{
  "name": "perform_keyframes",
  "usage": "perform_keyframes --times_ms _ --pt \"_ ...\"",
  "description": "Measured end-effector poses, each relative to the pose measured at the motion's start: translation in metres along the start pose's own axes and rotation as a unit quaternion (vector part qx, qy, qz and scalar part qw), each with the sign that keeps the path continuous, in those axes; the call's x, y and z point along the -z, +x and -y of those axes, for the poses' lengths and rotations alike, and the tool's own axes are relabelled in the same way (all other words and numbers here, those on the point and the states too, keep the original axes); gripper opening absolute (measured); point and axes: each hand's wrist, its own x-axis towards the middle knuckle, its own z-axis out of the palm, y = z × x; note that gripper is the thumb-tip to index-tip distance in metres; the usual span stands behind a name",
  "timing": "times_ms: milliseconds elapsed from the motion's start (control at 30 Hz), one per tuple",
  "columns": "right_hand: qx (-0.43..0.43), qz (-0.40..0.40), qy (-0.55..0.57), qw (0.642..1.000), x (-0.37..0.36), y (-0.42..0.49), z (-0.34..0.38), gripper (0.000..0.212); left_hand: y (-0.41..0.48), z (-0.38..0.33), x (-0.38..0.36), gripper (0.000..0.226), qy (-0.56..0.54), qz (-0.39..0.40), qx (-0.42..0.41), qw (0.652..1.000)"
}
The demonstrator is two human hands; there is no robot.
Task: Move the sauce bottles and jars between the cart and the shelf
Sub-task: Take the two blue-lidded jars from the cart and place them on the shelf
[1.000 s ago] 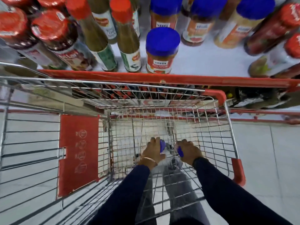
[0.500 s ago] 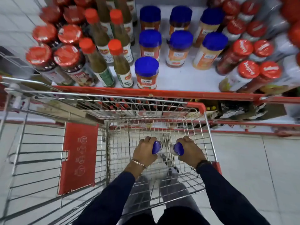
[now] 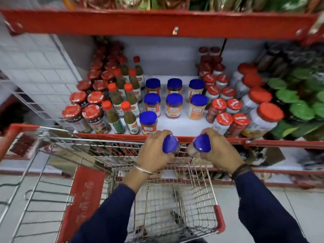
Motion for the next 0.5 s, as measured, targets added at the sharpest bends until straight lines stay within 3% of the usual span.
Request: perform_keyframes --times_ms 233,500 --pt "0.054 -0.063 0.015 0.996 0.029 0.058 -0.007 0.058 0.065 -0.027 0.010 0.056 0.012 -0.029 -0.031 0.999" --pt "0.041 0.001 -0.002 0.999 0.009 0.105 -0.023 0.049 0.115 -0.011 -0.012 0.053 0.027 0.049 0.014 0.998"
